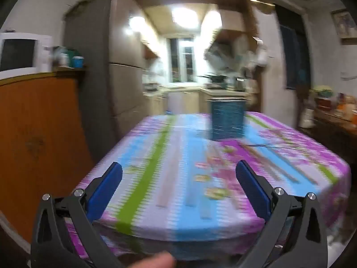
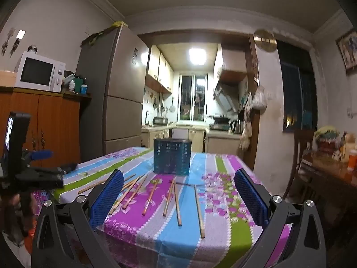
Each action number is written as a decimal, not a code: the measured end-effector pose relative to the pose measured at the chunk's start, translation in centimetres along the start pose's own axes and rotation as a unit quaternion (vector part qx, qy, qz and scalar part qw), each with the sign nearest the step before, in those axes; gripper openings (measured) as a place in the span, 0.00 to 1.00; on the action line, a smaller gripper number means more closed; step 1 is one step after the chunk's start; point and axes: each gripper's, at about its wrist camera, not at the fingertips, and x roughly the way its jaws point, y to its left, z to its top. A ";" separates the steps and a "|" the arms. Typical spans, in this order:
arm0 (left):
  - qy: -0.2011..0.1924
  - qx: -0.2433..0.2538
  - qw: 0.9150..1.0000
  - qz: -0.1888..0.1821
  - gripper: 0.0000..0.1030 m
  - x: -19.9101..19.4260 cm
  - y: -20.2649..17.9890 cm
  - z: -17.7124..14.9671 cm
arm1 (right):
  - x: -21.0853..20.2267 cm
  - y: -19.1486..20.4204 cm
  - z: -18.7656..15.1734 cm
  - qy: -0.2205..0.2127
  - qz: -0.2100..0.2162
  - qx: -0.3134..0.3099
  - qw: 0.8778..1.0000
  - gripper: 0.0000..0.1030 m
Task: Organize utensils
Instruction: 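Move both tools toward the wooden chopsticks lying on the cloth, then close the left tool on a wooden chopstick while the right tool grasps another chopstick, then carry both held chopsticks upright to the blue holder and lower them in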
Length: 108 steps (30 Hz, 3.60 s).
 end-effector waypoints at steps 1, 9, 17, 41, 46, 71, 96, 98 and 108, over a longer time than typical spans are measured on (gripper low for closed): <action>0.002 -0.002 1.000 0.012 0.95 0.5 1.0 -0.1 | 0.1 -0.1 -0.2 0.003 -0.002 -0.002 1.000 0.97; 0.047 -0.008 0.999 -0.015 0.74 2.5 4.3 -3.1 | 1.3 -0.1 -1.5 0.022 -0.010 -0.009 1.000 0.96; 0.090 0.040 0.984 -0.151 0.32 3.5 -1.3 -5.3 | 4.8 0.2 -3.3 0.072 0.014 -0.004 0.997 0.79; 0.094 0.047 0.981 -0.164 0.07 6.9 -3.0 -7.3 | 12.7 2.1 -7.8 0.171 0.056 0.009 0.984 0.30; 0.092 0.049 0.981 -0.161 0.07 6.9 -3.2 -7.4 | 16.0 2.8 -8.5 0.188 0.047 0.014 0.981 0.24; 0.064 0.052 0.985 -0.151 0.07 7.1 -3.8 -7.8 | 18.1 3.0 -9.6 0.178 0.043 0.004 0.983 0.17; 0.019 0.040 0.988 -0.148 0.05 5.0 -3.1 -5.0 | 13.6 3.1 -5.1 0.102 0.032 -0.002 0.994 0.08; 0.000 0.038 0.988 -0.147 0.05 4.3 -2.8 -3.6 | 12.7 3.2 -3.7 0.085 0.035 -0.008 0.996 0.08; -0.106 0.047 0.981 -0.153 0.05 3.4 -3.0 5.0 | 12.0 2.7 3.2 0.016 0.049 -0.042 0.998 0.08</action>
